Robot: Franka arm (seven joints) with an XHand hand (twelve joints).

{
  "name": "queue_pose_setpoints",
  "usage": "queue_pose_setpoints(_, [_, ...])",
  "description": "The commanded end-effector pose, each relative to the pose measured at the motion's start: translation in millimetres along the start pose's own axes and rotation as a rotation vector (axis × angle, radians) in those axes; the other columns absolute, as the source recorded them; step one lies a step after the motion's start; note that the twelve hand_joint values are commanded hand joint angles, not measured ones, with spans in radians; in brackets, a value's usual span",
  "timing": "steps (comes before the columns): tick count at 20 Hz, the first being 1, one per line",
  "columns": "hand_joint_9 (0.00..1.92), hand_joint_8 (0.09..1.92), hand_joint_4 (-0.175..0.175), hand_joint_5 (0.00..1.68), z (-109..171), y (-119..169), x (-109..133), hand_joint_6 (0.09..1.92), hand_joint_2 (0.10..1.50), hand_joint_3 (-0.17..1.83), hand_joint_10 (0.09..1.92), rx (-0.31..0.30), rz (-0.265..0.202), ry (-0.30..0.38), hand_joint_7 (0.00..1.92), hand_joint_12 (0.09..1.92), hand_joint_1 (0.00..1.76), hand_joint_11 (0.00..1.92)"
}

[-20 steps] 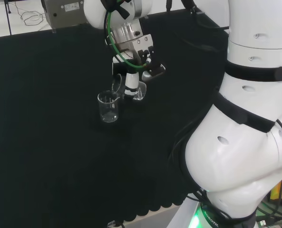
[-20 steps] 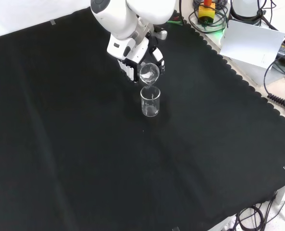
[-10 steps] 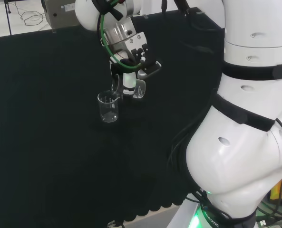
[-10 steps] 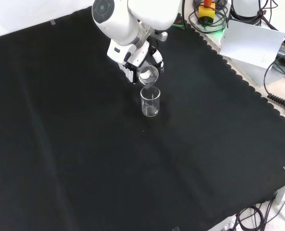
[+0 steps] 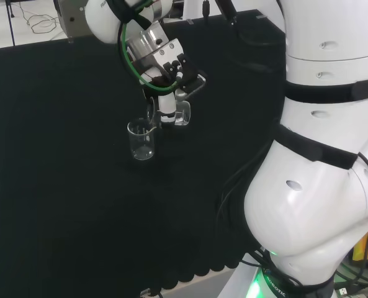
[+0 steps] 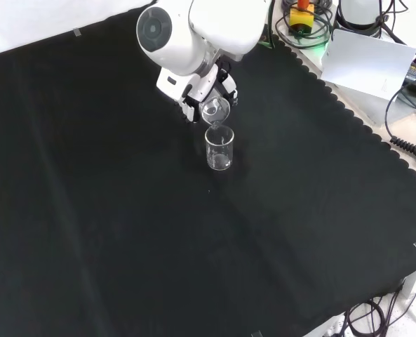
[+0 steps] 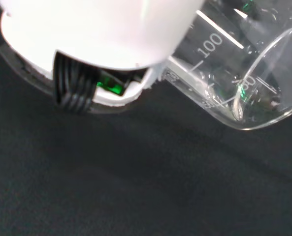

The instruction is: Pour the water from the handheld beaker into the one on the table.

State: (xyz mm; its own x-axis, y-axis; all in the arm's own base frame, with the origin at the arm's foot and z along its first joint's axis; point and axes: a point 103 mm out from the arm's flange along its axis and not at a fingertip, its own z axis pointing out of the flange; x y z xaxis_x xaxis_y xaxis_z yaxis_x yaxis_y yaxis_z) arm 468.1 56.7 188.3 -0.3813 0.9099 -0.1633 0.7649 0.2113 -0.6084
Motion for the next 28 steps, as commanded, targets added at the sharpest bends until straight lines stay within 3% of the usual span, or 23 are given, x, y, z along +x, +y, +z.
queue_pose_setpoints(1, [1.51, 0.71, -0.175, 1.21, -1, 1, 2, 0.77, 0.44, 0.97, 0.58, 0.036, 0.015, -0.053, 1.35, 0.77, 1.45, 1.17])
queue_pose_setpoints(19, [1.5, 0.73, -0.175, 1.2, -19, 0, 21, 0.78, 0.44, 0.97, 0.6, 0.047, 0.015, -0.12, 1.34, 0.78, 1.45, 1.16])
queue_pose_setpoints(28, [1.5, 0.73, -0.175, 1.2, -24, 2, 26, 0.79, 0.44, 0.97, 0.6, 0.075, 0.039, -0.169, 1.34, 0.78, 1.45, 1.17])
